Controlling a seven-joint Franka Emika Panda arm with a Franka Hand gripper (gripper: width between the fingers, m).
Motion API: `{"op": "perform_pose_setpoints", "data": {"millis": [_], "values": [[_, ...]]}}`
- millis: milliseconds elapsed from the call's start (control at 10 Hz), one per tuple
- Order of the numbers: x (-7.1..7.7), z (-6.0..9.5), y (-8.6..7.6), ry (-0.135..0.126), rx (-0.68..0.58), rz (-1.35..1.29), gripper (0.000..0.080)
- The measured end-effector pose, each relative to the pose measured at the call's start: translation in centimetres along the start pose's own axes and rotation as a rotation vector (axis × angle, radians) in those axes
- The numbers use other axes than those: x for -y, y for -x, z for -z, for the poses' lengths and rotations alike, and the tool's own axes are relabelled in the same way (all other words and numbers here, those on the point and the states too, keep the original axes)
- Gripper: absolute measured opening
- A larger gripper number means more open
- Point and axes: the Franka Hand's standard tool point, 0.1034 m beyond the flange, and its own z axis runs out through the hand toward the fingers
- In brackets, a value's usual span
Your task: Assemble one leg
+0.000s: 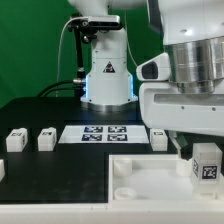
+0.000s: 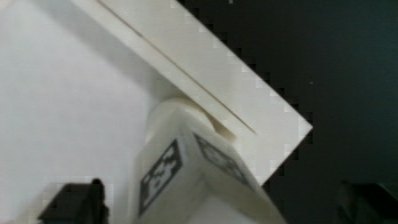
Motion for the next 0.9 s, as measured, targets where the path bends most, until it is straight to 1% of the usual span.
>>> {"op": "perform_pose_setpoints", "data": {"millis": [100, 200, 300, 400, 500, 600, 700, 800, 900], "values": [[-0.15, -0.01, -0.01, 0.017, -0.003, 0.181, 0.0649], [-0.32, 0.04, -0.05, 0.057, -0.009, 0.413, 0.0649], [-0.44, 0.06, -0.19, 0.085, -0.016, 0.624, 0.0649], [-0.6, -0.04, -0.2, 0.089, -0.011, 0.714, 0.0649], [-0.8, -0.09, -0.44, 0.087, -0.017, 0.768, 0.0649], [-0.73, -0.11, -0.35, 0.085, -0.02, 0.7, 0.0504], [-0.68, -0.12, -0.28, 0.081, -0.02, 0.659, 0.0504], [-0.57, -0.14, -0.15, 0.073, -0.022, 0.519, 0.0354], [-0.56, -0.15, -0.13, 0.072, -0.025, 0.435, 0.029]]}}
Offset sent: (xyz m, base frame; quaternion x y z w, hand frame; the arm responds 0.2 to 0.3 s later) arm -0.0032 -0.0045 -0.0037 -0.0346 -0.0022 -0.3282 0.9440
